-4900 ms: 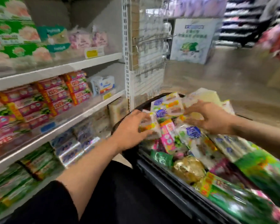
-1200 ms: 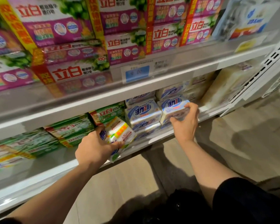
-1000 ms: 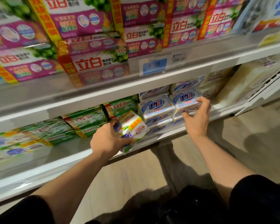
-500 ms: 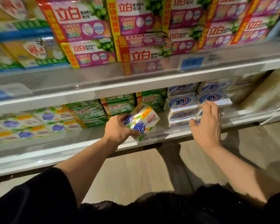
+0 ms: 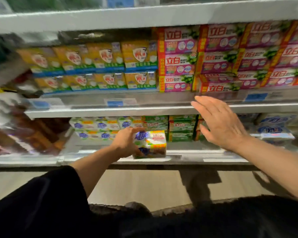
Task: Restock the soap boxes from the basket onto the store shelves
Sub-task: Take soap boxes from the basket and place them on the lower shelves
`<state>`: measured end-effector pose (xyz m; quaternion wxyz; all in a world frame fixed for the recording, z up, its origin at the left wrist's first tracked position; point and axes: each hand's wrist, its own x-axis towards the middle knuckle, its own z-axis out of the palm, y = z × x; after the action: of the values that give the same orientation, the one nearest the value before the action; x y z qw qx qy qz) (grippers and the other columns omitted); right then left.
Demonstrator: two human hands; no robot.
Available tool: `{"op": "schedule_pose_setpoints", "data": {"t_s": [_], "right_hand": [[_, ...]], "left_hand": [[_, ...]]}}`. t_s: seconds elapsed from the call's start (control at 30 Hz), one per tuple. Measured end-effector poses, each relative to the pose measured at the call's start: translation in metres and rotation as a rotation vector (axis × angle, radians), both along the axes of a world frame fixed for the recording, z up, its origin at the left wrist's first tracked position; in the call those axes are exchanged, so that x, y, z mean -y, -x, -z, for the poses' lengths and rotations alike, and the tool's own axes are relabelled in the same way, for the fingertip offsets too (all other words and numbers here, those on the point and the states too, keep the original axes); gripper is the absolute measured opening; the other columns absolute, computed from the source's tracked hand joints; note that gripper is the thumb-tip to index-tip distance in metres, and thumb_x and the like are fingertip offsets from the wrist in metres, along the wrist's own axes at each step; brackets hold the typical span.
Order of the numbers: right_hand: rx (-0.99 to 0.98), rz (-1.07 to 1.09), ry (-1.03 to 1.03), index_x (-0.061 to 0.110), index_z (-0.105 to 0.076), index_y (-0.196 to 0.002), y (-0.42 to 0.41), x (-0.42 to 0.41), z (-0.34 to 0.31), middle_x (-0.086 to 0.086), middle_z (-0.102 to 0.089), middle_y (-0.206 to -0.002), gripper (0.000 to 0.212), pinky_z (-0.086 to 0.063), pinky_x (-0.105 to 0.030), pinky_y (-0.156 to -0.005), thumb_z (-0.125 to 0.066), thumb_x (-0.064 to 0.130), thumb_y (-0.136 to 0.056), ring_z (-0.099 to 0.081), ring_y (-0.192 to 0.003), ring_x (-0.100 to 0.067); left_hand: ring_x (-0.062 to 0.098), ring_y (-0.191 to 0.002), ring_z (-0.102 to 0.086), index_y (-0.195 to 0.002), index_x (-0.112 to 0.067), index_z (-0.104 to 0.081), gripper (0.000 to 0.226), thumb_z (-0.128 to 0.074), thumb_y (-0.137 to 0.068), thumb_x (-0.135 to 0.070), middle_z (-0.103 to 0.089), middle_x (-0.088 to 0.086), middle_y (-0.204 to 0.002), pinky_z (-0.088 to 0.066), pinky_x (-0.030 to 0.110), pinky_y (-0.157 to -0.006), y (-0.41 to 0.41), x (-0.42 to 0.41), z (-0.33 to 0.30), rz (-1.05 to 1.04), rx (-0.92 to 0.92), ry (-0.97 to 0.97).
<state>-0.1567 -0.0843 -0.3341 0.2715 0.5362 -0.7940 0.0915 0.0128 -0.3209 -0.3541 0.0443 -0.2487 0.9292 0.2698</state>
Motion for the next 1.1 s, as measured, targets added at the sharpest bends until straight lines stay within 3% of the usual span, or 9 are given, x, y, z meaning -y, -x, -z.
{"op": "schedule_pose_setpoints", "data": {"t_s": [0.17,0.37,0.57,0.7,0.83,1.1], "right_hand": [[-0.029,-0.137,-0.28,0.001,-0.043,-0.14,-0.022,0.076,-0.015,-0.018,-0.044,-0.144,0.09,-0.03,-0.043,-0.112,-0.079,0.011,-0.058,-0.044,-0.131,-0.032],[-0.035,-0.107,-0.396,0.001,-0.041,-0.142,-0.041,0.122,0.019,-0.019,-0.04,-0.147,0.103,-0.027,-0.045,-0.11,-0.086,0.024,-0.052,-0.042,-0.133,-0.033],[-0.078,-0.072,-0.371,0.003,-0.037,-0.145,-0.042,0.123,0.033,-0.023,-0.027,-0.152,0.103,-0.017,-0.049,-0.115,-0.084,0.027,-0.056,-0.028,-0.139,-0.036],[-0.057,-0.054,-0.341,0.004,-0.038,-0.145,-0.047,0.126,0.039,-0.024,-0.026,-0.152,0.102,-0.015,-0.052,-0.115,-0.084,0.034,-0.058,-0.024,-0.141,-0.036],[-0.062,-0.06,-0.358,0.006,-0.035,-0.146,-0.044,0.126,0.038,-0.023,-0.024,-0.153,0.102,-0.015,-0.052,-0.115,-0.082,0.036,-0.061,-0.023,-0.142,-0.036],[-0.061,-0.06,-0.356,0.008,-0.032,-0.147,-0.043,0.127,0.041,-0.023,-0.022,-0.154,0.103,-0.012,-0.051,-0.116,-0.081,0.037,-0.062,-0.021,-0.142,-0.036]], "left_hand": [[0.026,-0.127,-0.047,-0.139,-0.028,-0.05,0.09,-0.092,-0.06,-0.02,-0.049,0.008,-0.143,-0.042,0.034,-0.103,-0.052,0.066,-0.011,-0.092,0.037,0.067],[0.022,-0.135,-0.04,-0.14,-0.021,-0.049,0.086,-0.088,-0.064,-0.009,-0.046,0.003,-0.147,-0.031,0.024,-0.105,-0.075,0.119,0.018,-0.212,-0.049,-0.01],[0.026,-0.123,-0.048,-0.141,-0.025,-0.047,0.082,-0.083,-0.07,-0.007,-0.047,0.007,-0.142,-0.044,0.022,-0.089,-0.038,0.129,0.045,-0.186,-0.058,-0.117],[0.025,-0.116,-0.054,-0.137,-0.018,-0.051,0.076,-0.085,-0.07,-0.018,-0.057,0.006,-0.131,-0.048,0.031,-0.095,0.003,0.12,0.062,-0.098,-0.037,-0.048],[0.028,-0.119,-0.051,-0.141,-0.016,-0.047,0.079,-0.084,-0.072,-0.03,-0.053,0.011,-0.134,-0.047,0.034,-0.1,0.031,0.116,0.086,-0.011,0.11,0.059],[0.03,-0.129,-0.042,-0.152,-0.026,-0.028,0.079,-0.072,-0.086,-0.017,-0.039,0.011,-0.149,-0.038,0.034,-0.107,0.019,0.126,0.113,0.134,0.242,-0.003]]}}
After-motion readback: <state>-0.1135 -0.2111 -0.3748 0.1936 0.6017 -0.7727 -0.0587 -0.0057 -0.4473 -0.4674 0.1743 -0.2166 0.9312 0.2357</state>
